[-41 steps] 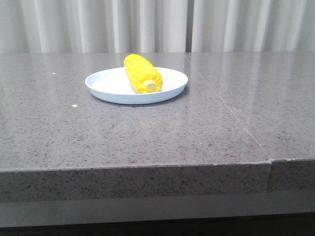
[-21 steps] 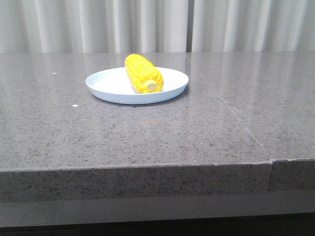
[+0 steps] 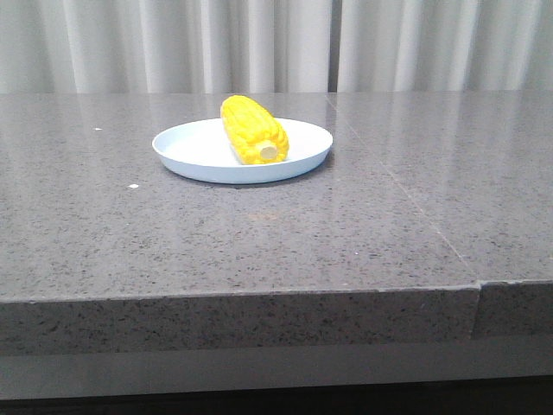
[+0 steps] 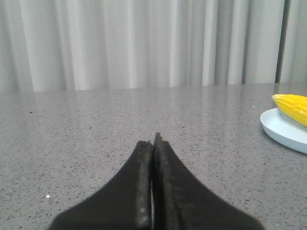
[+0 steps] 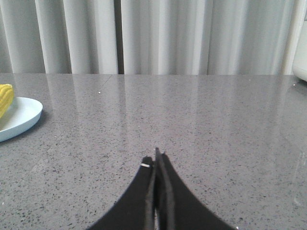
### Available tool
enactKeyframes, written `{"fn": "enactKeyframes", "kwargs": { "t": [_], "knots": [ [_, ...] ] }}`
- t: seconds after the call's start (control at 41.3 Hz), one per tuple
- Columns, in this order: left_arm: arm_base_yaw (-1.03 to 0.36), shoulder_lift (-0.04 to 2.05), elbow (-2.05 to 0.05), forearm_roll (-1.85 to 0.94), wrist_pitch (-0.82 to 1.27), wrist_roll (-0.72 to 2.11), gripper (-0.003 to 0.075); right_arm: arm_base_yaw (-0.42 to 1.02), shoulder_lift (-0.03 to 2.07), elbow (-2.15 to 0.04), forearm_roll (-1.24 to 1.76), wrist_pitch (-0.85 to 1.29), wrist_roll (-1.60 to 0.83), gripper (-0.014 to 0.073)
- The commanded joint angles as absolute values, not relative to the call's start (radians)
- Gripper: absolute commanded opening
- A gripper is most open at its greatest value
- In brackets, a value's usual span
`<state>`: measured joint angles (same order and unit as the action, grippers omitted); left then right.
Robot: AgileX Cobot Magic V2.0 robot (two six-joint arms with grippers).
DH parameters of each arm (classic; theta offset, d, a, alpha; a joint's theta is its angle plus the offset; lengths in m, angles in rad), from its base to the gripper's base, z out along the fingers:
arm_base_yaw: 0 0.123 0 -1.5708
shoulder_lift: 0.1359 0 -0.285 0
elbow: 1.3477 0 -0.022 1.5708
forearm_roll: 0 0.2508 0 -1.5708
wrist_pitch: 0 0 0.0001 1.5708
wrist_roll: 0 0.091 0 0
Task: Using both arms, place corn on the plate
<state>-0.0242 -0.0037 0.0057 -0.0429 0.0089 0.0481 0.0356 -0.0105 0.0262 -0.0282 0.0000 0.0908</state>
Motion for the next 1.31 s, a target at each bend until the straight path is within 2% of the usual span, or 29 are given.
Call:
{"fn": "enactKeyframes", "kwargs": {
  "t": [0.0,1.284],
  "knots": [
    [-0.029,-0.022,0.008,-0.051,-0.073,0.04,-0.002,0.038,-0.023,0.01,-0.025,-0.078,0.097,-0.0068],
    [-0.006,-0.025,0.008,-0.051,-0.076,0.04,-0.002,0.038,-0.022,0.01,-0.025,-0.078,0.096,-0.0068]
  ]
}}
